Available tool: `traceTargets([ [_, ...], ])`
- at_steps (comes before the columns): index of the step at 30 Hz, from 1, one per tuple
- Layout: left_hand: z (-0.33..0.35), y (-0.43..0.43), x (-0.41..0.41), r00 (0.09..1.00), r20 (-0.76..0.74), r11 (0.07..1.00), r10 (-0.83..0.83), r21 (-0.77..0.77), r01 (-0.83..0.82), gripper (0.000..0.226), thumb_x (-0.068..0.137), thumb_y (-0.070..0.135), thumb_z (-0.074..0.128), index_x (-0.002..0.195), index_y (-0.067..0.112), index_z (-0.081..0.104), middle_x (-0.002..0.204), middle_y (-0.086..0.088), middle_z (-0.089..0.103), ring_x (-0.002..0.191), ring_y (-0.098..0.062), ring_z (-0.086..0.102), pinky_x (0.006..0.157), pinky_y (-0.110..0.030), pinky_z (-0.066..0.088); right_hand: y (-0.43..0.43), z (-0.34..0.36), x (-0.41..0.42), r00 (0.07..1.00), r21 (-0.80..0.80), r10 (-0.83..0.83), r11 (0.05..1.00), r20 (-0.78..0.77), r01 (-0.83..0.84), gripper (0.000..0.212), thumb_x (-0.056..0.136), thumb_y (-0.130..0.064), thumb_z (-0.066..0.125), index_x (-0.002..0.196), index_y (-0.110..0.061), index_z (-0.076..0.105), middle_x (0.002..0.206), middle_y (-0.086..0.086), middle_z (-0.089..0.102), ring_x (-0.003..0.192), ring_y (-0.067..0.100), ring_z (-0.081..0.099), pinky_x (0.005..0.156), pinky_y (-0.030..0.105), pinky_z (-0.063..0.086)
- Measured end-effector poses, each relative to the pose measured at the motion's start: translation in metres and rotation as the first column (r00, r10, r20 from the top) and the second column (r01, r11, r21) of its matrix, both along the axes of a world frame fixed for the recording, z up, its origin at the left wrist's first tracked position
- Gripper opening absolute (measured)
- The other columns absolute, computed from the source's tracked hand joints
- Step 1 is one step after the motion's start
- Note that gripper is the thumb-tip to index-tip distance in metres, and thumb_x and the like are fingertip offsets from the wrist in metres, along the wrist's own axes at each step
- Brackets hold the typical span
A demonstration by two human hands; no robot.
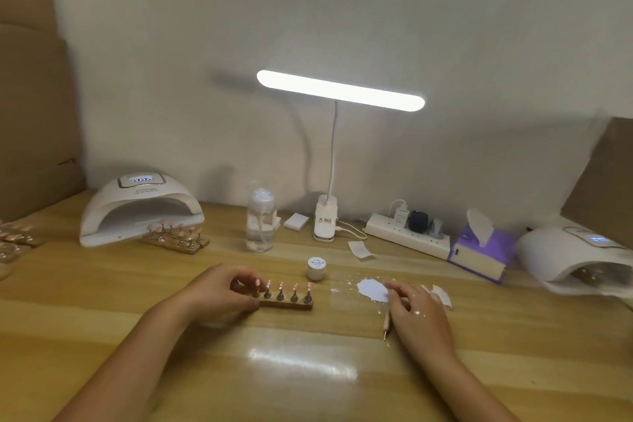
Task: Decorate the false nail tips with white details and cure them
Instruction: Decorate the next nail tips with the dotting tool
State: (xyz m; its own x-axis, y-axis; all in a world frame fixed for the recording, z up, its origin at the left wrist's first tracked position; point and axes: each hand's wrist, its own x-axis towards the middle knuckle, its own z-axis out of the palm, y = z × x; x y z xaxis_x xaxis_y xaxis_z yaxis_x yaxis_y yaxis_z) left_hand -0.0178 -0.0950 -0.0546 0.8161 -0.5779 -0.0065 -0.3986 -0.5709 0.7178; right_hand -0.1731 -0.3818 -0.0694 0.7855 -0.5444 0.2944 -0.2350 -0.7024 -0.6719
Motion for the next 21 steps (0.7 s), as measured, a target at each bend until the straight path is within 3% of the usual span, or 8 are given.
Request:
traceTargets([
  [4,0.002,-0.004,-0.006,0.996,0.076,0.999,0.046,-0.005,-0.045,0.023,0.081,0.03,0.078,0.092,0.047,0.069,0.095,0.019,0.066,0.091,-0.005,0.059,0.08,-0.021,0.049,-0.002,0.002,-0.005,0.985,0.128,-0.116,0.987,0.131,0.099,0.02,0.093,-0.018,0.06,0.087,-0.035,0.067,0.086,-0.014,0.063,0.1,0.016,0.052,0.08,0.031,0.036],
  [6,0.002,-0.01,-0.01,0.995,0.083,0.998,0.051,-0.046,-0.047,0.023,0.08,0.028,0.079,0.09,0.046,0.07,0.091,0.021,0.066,0.088,-0.004,0.058,0.079,-0.021,0.048,-0.003,0.001,-0.005,0.989,0.119,-0.123,0.987,0.083,0.112,0.015,0.093,-0.02,0.061,0.091,-0.032,0.07,0.086,-0.004,0.067,0.105,0.017,0.052,0.082,0.031,0.035],
  [9,0.003,-0.02,-0.017,0.995,0.095,0.993,0.036,-0.116,-0.025,0.025,0.08,0.026,0.081,0.091,0.046,0.07,0.092,0.02,0.067,0.089,-0.005,0.059,0.078,-0.024,0.05,-0.001,-0.001,-0.002,0.993,0.007,-0.115,0.993,-0.031,0.115,0.022,0.096,-0.023,0.056,0.11,-0.033,0.07,0.111,-0.001,0.064,0.115,0.021,0.05,0.092,0.032,0.041],
  [13,0.005,-0.036,-0.029,0.99,0.134,0.975,0.039,-0.224,-0.008,0.025,0.081,0.025,0.079,0.093,0.045,0.071,0.091,0.025,0.067,0.092,-0.008,0.058,0.076,-0.027,0.05,0.002,0.008,-0.006,0.968,0.126,-0.174,0.98,0.179,0.152,0.027,0.094,-0.009,0.057,0.117,-0.022,0.066,0.116,0.005,0.055,0.097,0.02,0.055,0.09,0.038,0.047],
  [15,0.006,-0.043,-0.035,0.988,0.156,0.972,0.021,-0.236,0.017,0.025,0.081,0.024,0.079,0.094,0.044,0.07,0.095,0.019,0.068,0.094,-0.01,0.059,0.082,-0.033,0.051,0.005,0.012,-0.014,0.981,0.034,-0.009,0.999,0.193,0.003,0.032,0.091,-0.004,0.06,0.117,-0.022,0.064,0.107,-0.003,0.06,0.089,0.012,0.053,0.088,0.038,0.048],
  [17,0.007,-0.051,-0.042,0.987,0.158,0.968,-0.008,-0.246,0.047,0.024,0.082,0.025,0.079,0.095,0.043,0.071,0.098,0.018,0.068,0.097,-0.009,0.06,0.086,-0.033,0.052,0.009,0.016,-0.025,0.975,-0.074,0.2,0.978,0.095,-0.193,0.041,0.089,-0.013,0.067,0.124,-0.032,0.057,0.102,-0.016,0.059,0.09,0.006,0.051,0.085,0.03,0.048],
  [19,0.009,-0.059,-0.049,0.988,0.149,0.957,-0.04,-0.278,0.081,0.024,0.081,0.023,0.079,0.096,0.042,0.072,0.096,0.02,0.068,0.096,-0.007,0.06,0.085,-0.028,0.052,0.008,0.023,-0.032,0.954,-0.103,0.301,0.949,0.013,-0.298,0.044,0.088,-0.025,0.071,0.125,-0.041,0.053,0.101,-0.02,0.059,0.088,0.003,0.05,0.083,0.022,0.045],
  [21,0.011,-0.069,-0.057,0.985,0.144,0.946,-0.095,-0.294,0.135,0.027,0.081,0.02,0.08,0.096,0.041,0.072,0.096,0.022,0.067,0.093,-0.005,0.06,0.084,-0.021,0.051,0.003,0.03,-0.037,0.942,-0.091,0.334,0.939,0.015,-0.332,0.037,0.088,-0.027,0.073,0.119,-0.04,0.06,0.094,-0.019,0.06,0.082,0.003,0.05,0.079,0.018,0.044],
])
